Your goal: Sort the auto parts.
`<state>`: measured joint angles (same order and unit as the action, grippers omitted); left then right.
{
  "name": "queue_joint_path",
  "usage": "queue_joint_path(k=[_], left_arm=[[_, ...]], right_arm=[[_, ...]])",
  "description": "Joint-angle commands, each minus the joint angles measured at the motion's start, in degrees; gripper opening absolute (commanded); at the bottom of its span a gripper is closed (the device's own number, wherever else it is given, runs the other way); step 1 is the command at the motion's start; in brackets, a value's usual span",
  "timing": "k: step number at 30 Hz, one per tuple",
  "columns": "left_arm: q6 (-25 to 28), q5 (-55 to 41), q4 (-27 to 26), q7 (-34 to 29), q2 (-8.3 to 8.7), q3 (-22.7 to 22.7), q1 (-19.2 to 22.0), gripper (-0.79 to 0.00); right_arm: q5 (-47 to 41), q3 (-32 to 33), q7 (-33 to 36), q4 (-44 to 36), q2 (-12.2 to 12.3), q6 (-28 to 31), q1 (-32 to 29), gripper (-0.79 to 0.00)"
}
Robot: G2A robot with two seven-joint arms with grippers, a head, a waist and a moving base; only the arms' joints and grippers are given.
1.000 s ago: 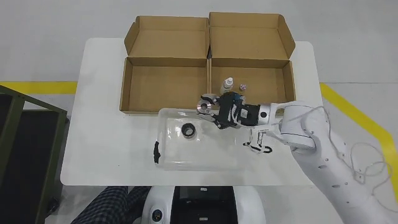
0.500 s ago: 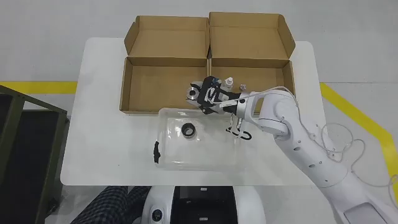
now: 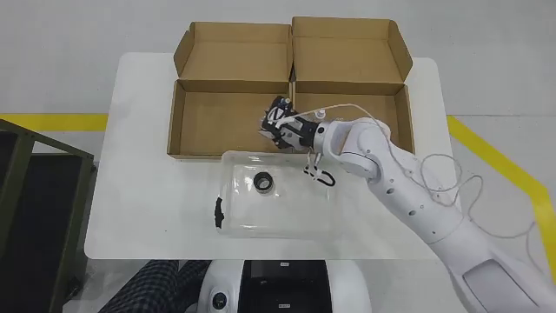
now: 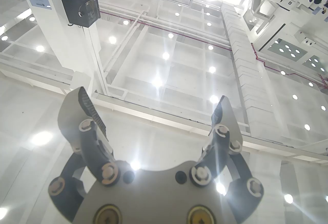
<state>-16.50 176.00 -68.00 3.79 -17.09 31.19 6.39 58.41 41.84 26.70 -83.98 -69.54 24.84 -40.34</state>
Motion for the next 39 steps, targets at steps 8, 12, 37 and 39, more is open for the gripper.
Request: queue_joint_path(k=[8,12,37,39], left_arm=[[0.0,0.0,0.0,0.0,0.00,0.0,0.0,0.000],[0.0,0.0,0.0,0.0,0.00,0.0,0.0,0.000],[0.0,0.0,0.0,0.0,0.00,0.0,0.0,0.000],[0.0,0.0,0.0,0.0,0.00,0.0,0.0,0.000]], right_arm=[[0.6,-2.2,2.3,4.1,-1.7,-2.1,1.1,-0.785],[1.2,-2.5,3.3,4.7,-2.2,-2.6,1.4,-0.785],[3.5,-1.0,8.2,3.5,-3.5,-1.3,1.0,-0.440],[3.7,-0.3,7.9,2.2,-3.4,-0.9,0.6,-0.437]])
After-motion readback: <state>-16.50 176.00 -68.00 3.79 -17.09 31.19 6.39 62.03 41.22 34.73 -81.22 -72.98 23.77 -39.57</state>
